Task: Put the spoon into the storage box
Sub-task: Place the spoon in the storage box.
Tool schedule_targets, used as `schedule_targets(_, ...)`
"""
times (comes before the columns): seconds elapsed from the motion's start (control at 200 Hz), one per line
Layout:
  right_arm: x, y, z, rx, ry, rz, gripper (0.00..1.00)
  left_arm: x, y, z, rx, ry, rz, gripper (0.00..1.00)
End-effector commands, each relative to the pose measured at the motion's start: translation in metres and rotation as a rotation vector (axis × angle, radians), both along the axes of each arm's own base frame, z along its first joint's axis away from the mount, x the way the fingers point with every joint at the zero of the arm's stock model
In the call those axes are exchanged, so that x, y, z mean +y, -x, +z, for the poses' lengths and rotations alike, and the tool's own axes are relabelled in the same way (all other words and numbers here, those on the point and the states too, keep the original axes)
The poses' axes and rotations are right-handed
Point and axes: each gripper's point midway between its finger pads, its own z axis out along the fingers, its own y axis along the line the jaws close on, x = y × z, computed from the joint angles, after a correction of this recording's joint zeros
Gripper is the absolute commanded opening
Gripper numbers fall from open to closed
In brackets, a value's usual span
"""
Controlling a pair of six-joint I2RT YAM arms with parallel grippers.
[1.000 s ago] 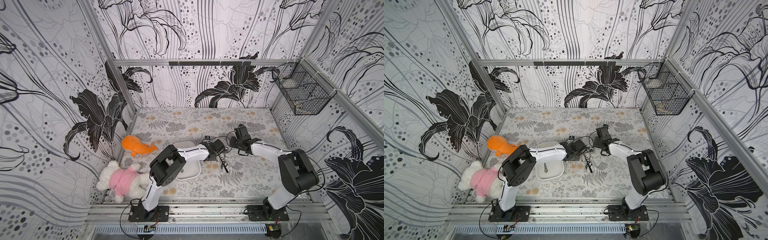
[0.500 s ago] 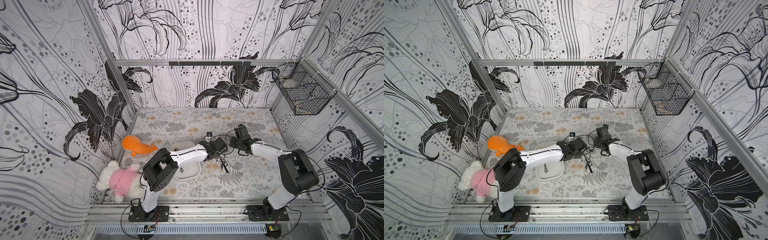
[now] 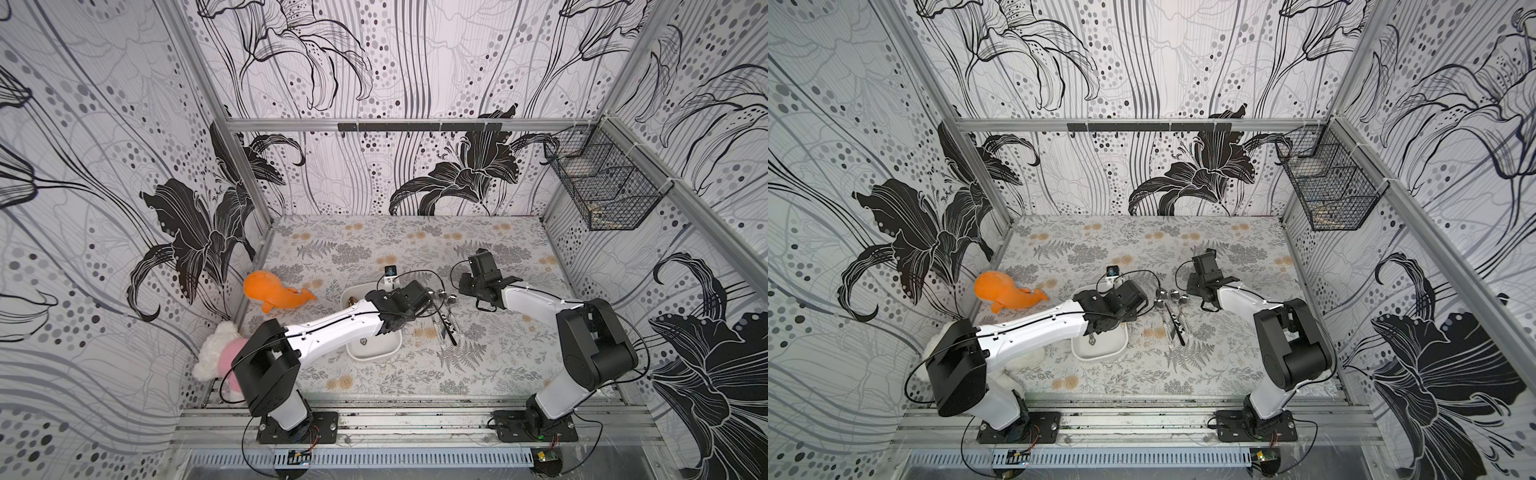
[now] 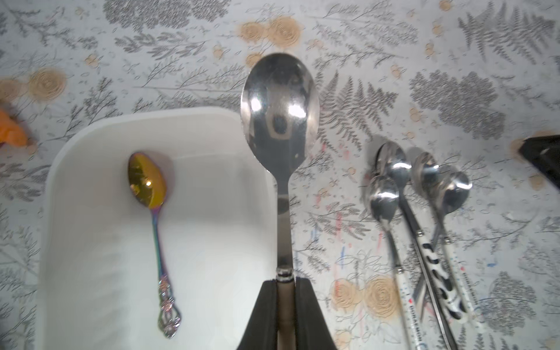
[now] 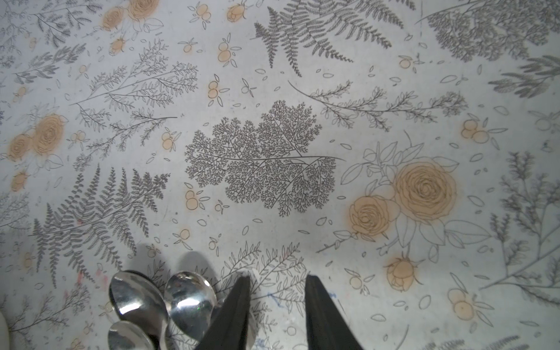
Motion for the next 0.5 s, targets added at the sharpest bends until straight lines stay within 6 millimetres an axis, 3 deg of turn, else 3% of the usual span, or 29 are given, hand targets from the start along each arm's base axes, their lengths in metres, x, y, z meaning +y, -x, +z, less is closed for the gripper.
schedule_targets(0.0,0.002,0.0,-0.004,0.009,-0.013,-0.002,0.35,0.02,0.007,-0.014,0.015,-0.005,0.056,0.0)
schedule_targets(0.471,0.006,-0.001,-0.002,0.008,-0.031,0.01,0.35,0.053,-0.004,-0.077,0.101,-0.034,0.107,0.0)
schedule_targets(0.496,0.006,0.0,-0.012,0.031,-0.024,0.01,0.35,0.055,-0.006,-0.08,0.105,-0.038,0.109,0.0)
